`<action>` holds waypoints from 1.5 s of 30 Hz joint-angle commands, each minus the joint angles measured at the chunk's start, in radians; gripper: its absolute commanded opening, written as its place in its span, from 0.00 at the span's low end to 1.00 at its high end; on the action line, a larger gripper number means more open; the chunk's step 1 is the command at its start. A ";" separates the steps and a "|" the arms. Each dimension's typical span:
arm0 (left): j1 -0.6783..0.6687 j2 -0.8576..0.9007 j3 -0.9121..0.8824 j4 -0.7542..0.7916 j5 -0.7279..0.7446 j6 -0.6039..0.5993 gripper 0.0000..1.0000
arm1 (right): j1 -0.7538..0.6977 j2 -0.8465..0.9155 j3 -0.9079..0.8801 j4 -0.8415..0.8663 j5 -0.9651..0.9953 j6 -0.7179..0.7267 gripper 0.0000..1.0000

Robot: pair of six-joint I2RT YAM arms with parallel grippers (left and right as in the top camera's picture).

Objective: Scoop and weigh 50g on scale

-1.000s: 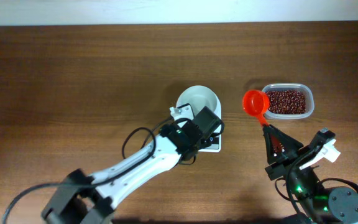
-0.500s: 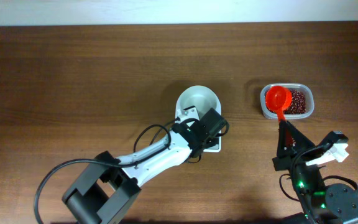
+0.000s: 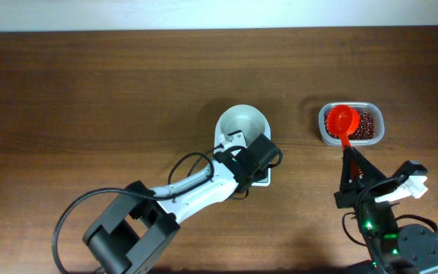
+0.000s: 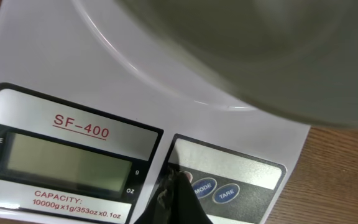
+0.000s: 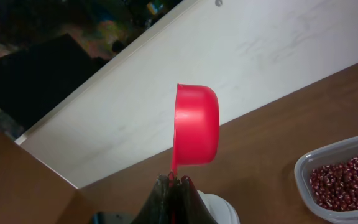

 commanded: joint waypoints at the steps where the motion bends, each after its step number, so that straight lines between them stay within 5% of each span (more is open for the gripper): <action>1: -0.005 0.013 -0.007 0.006 -0.014 0.002 0.00 | -0.008 -0.006 0.025 0.000 0.010 -0.004 0.04; 18: -0.005 0.038 -0.005 -0.040 0.061 0.003 0.00 | -0.008 -0.006 0.025 -0.034 0.035 -0.004 0.04; 24: -0.003 -0.229 -0.005 -0.090 0.140 0.325 0.00 | -0.008 -0.006 0.025 -0.120 0.035 -0.004 0.04; 26: -0.002 -0.330 -0.005 -0.166 0.077 0.387 0.19 | -0.008 -0.006 0.025 -0.136 0.035 -0.004 0.04; 28: -0.002 -0.393 -0.005 -0.266 -0.032 0.402 0.54 | -0.008 -0.006 0.025 -0.139 0.035 -0.004 0.04; 29: -0.002 -0.410 -0.005 -0.319 -0.089 0.402 0.82 | -0.008 -0.006 0.025 -0.146 0.034 -0.004 0.04; 30: -0.002 -0.418 -0.005 -0.363 -0.151 0.402 0.99 | -0.007 -0.006 0.025 -0.157 0.034 -0.004 0.04; 34: -0.002 -0.418 -0.005 -0.526 -0.267 0.403 0.99 | -0.007 -0.006 0.025 -0.212 0.031 -0.004 0.04; 35: 0.006 -0.420 -0.005 -0.463 -0.248 0.643 0.99 | -0.007 -0.006 0.025 -0.217 0.006 -0.004 0.04; 37: 0.029 -0.431 0.002 -0.435 -0.160 0.817 0.99 | -0.007 -0.006 0.025 -0.232 -0.012 -0.004 0.04; 40: 0.189 -0.498 0.043 -0.457 0.254 1.228 0.99 | -0.007 -0.006 0.026 -0.320 -0.056 -0.004 0.04; 45: 0.292 -0.681 0.043 -0.536 0.323 1.433 0.99 | -0.007 -0.006 0.050 -0.337 -0.060 -0.041 0.04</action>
